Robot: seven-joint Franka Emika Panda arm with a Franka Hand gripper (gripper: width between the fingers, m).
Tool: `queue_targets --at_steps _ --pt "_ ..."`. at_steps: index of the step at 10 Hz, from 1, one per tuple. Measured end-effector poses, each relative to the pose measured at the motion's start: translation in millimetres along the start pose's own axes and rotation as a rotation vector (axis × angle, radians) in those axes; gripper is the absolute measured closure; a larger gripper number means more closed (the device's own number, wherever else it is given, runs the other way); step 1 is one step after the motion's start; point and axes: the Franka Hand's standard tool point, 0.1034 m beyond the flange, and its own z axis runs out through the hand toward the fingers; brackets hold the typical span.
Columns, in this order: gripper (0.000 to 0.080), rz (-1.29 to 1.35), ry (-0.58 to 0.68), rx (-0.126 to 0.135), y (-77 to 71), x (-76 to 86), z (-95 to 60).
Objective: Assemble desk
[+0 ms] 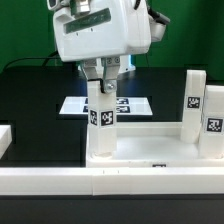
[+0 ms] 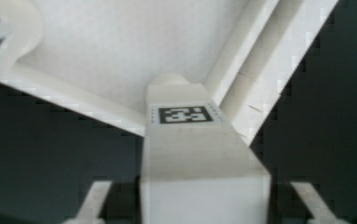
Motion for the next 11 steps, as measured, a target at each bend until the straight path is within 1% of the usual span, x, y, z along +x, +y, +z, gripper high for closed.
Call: queue_targets --at_steps 1,2,3,4,5,6,7,10,11 --pt "0.0509 0.068 -0.004 0.004 -0.6 -1.2 0.2" --pt "0.0403 0.090 -0.011 0.009 -1.1 -2.1 0.3" --pt "0.0268 0.101 -0.015 0.013 -1.7 -3.5 0.5" --pt "0.0268 0.043 -0.015 0.014 -1.6 -3.3 0.5" --pt "0.0175 -0.065 -0.014 0.013 -0.3 -1.8 0.7" --pt "0.0157 -0.189 -0.014 0.013 -0.4 -2.0 1.3" --pt "0.0157 -0.293 -0.013 0.015 -0.5 -1.6 1.3" --pt "0.0150 -0.480 -0.012 0.015 -0.5 -1.7 1.3" --pt "0.0150 -0.611 -0.010 0.012 -0.2 -1.6 1.6"
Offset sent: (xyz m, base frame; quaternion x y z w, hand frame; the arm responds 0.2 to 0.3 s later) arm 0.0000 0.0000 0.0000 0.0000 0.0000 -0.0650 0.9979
